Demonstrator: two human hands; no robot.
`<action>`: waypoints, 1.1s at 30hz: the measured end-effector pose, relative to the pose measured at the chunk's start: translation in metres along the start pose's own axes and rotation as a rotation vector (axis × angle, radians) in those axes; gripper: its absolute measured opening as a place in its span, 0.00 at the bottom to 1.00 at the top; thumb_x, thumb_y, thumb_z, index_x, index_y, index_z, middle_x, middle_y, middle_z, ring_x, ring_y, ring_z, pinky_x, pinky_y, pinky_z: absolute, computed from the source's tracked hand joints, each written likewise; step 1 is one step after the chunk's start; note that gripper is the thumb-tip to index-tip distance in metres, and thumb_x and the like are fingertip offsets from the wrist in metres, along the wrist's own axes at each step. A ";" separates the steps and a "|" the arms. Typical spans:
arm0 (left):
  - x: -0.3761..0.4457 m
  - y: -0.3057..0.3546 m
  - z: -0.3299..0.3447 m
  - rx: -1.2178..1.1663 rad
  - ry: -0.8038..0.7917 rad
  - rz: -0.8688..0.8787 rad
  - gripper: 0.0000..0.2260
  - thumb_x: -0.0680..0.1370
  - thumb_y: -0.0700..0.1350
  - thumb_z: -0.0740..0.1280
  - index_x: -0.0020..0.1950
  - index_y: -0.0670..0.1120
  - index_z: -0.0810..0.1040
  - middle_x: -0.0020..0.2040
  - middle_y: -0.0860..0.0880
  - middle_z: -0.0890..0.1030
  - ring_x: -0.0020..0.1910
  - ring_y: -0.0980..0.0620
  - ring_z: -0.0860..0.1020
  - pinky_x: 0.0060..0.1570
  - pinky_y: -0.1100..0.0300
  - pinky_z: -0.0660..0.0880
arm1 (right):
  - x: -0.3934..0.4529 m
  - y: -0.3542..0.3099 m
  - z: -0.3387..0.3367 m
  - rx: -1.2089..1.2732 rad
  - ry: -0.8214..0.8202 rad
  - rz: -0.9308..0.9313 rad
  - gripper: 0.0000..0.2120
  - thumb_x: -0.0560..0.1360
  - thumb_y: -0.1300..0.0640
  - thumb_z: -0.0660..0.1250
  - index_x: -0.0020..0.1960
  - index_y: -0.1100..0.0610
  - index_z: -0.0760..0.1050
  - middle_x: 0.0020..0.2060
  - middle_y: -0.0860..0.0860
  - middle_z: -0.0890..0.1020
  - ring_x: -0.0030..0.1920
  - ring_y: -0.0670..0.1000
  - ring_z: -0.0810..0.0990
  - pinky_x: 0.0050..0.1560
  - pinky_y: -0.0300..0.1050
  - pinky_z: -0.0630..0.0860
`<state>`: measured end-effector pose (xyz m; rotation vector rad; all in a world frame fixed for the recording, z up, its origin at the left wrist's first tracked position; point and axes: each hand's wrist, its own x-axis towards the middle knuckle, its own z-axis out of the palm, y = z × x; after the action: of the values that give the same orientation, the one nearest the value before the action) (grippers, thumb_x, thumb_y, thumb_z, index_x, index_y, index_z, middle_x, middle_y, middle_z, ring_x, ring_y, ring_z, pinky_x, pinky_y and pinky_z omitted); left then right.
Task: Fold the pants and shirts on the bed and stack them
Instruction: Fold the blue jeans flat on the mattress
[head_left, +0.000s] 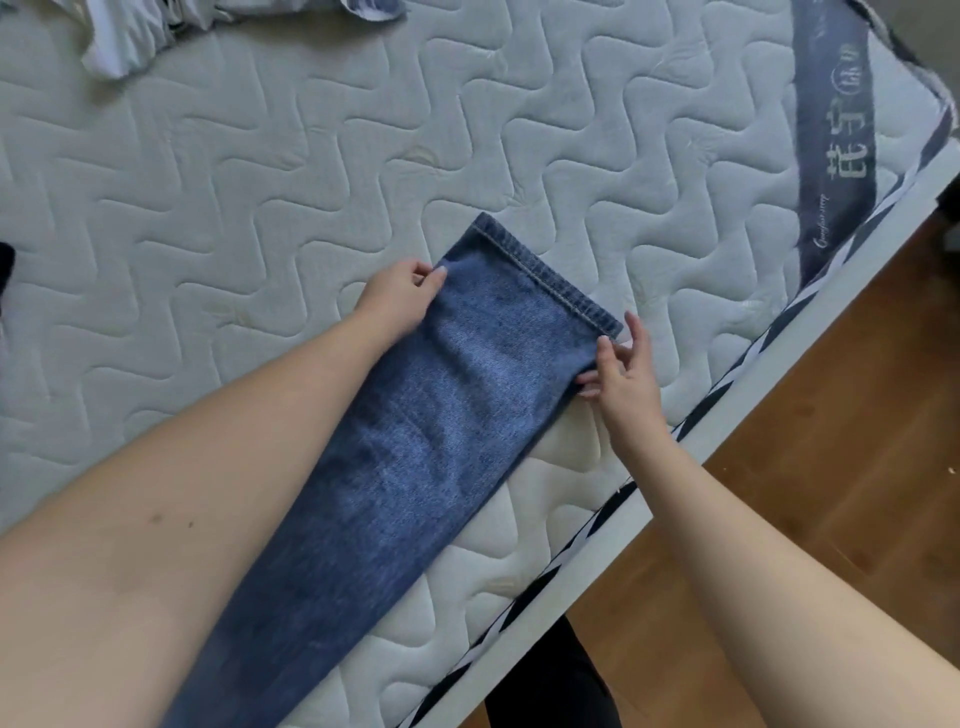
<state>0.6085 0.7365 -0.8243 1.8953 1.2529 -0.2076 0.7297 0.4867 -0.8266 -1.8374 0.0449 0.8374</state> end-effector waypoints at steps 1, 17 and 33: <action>0.004 0.008 0.002 -0.013 -0.022 0.021 0.15 0.80 0.57 0.64 0.57 0.47 0.78 0.54 0.48 0.82 0.54 0.47 0.79 0.50 0.59 0.70 | 0.005 -0.002 -0.007 -0.032 -0.046 -0.012 0.20 0.83 0.59 0.60 0.73 0.48 0.62 0.48 0.50 0.75 0.30 0.42 0.78 0.28 0.36 0.75; 0.042 0.061 0.012 0.085 -0.058 0.146 0.11 0.81 0.48 0.63 0.55 0.42 0.79 0.51 0.42 0.81 0.51 0.44 0.77 0.47 0.56 0.69 | 0.052 -0.058 -0.071 -0.579 -0.496 -0.179 0.07 0.76 0.54 0.71 0.44 0.55 0.75 0.45 0.51 0.83 0.38 0.48 0.78 0.42 0.45 0.75; 0.046 0.065 0.022 0.195 0.079 0.138 0.09 0.80 0.47 0.64 0.53 0.42 0.79 0.52 0.42 0.81 0.52 0.44 0.76 0.43 0.60 0.63 | 0.066 -0.047 -0.042 -0.906 -0.259 -0.148 0.08 0.79 0.53 0.68 0.53 0.57 0.76 0.46 0.54 0.82 0.43 0.52 0.76 0.41 0.41 0.63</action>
<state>0.6908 0.7428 -0.8276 2.1679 1.1832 -0.1898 0.8203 0.4952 -0.8177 -2.4912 -0.7336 1.0784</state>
